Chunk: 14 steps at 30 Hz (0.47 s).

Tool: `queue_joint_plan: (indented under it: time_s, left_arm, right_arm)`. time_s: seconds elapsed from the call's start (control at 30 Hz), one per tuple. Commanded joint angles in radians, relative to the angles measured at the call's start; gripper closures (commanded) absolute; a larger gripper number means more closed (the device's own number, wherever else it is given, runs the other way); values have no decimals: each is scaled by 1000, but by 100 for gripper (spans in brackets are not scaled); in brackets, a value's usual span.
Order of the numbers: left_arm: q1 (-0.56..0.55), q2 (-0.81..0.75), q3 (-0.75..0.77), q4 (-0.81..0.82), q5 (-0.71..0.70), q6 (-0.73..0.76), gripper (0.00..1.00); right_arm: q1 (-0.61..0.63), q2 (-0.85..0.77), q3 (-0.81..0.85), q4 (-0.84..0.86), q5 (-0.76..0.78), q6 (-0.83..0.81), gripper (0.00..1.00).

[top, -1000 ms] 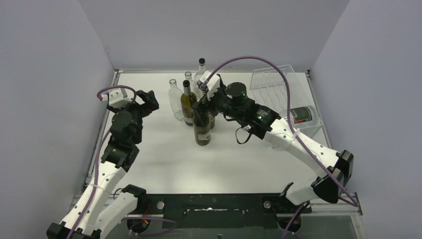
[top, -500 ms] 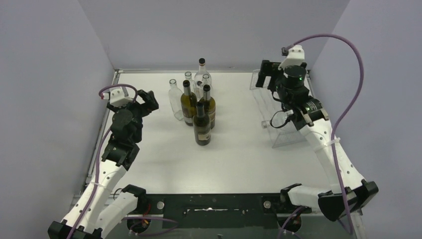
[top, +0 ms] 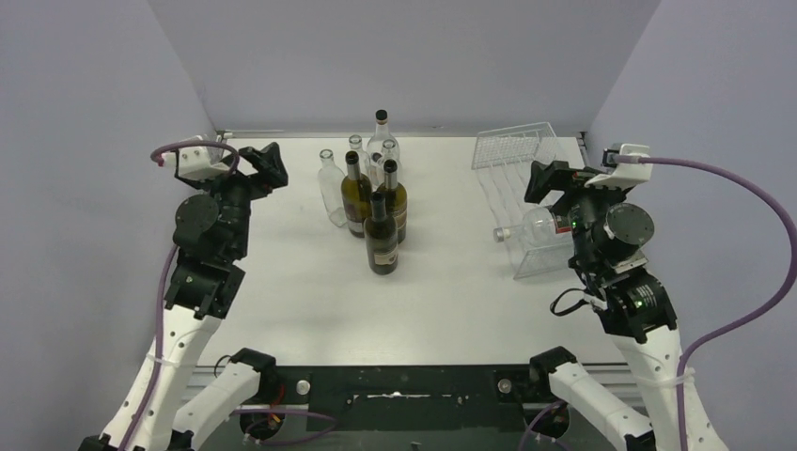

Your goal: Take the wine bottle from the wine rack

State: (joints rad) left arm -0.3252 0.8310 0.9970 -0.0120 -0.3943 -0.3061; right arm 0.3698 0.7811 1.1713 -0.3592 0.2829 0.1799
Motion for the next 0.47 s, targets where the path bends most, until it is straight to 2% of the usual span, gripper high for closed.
queue_joint_plan:
  time_s: [0.0,0.3,0.43]
  left_arm:
    - [1,-40,98,-42,28,36,12]
    - [1,-70,116,-47,19,63,12]
    - [0,-78,108,-49,15,64,12]
  right_arm:
    - [1,-52,-21,78,20,-31,2]
    - [0,-63,26,21,42,-16,2]
    - [0,-51,36,-15,-16,-20,2]
